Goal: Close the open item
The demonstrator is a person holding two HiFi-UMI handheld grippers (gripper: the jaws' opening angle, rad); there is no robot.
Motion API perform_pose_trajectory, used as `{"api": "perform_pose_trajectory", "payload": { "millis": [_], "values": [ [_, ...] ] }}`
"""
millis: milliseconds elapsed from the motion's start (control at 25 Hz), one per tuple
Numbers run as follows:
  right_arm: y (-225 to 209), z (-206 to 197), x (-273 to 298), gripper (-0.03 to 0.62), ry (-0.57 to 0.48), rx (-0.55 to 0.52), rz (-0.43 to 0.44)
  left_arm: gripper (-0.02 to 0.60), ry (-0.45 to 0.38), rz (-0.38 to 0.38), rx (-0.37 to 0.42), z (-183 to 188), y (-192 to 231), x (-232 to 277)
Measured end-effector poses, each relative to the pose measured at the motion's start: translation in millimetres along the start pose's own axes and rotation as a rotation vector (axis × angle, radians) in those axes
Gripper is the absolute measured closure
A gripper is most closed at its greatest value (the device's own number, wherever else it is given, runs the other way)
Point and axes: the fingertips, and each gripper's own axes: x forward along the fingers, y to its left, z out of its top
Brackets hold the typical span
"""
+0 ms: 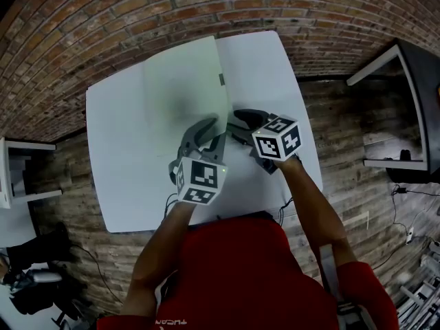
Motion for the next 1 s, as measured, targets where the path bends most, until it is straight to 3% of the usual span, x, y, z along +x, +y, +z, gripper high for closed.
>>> {"api": "perform_pose_trajectory", "payload": {
  "millis": [200,440,800,1000],
  "values": [
    [1,1,-4,0.364,-0.013,0.002,0.024,0.497,0.016,-0.016,0.003,-5,-4,5],
    [-8,9,-19,0.364,-0.085,0.091,0.048,0.494,0.033,-0.04,0.008,-10,-8,10],
    [-31,36,-28,0.364,-0.138,0.161,-0.037,0.488,0.07,-0.064,0.017,-17,-12,18],
    [-49,56,-17,0.364,-0.123,0.153,-0.127,0.483,0.09,-0.075,0.027,-19,-15,22]
  ]
}}
